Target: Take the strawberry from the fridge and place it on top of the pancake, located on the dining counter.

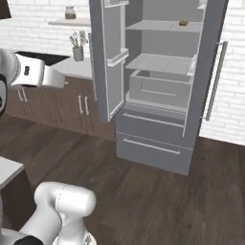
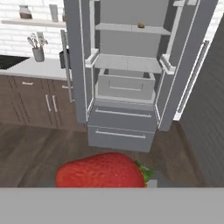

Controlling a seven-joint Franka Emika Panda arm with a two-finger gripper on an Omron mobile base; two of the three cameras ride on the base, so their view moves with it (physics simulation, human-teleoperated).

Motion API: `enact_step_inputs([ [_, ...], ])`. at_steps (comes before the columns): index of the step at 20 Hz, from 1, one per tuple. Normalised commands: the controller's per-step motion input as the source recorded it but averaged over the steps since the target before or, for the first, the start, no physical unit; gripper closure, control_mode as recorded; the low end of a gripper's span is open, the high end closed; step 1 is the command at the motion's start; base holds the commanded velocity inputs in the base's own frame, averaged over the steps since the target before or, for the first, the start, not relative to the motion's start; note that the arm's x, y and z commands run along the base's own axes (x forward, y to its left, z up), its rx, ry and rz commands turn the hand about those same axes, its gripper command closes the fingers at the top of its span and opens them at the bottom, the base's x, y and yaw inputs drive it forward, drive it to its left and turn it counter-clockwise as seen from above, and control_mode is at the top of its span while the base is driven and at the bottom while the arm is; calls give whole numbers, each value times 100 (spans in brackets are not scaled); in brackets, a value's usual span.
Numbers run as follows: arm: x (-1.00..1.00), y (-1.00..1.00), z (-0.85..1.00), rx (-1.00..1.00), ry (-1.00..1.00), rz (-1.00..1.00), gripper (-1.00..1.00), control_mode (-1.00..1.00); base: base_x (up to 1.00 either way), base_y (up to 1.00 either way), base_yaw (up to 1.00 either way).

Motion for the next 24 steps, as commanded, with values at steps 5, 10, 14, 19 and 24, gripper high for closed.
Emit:
enact_step_inputs([
  [5,0,0,0,0,0,0,100,100,-17,4,40],
  [10,0,0,0,0,0,0,100,100,-38,0,39],
  [14,0,0,0,0,0,0,100,100,-62,2,40],
  [19,0,0,0,0,0,0,100,100,-89,0,34],
  [24,0,0,0,0,0,0,100,100,-98,7,27],
])
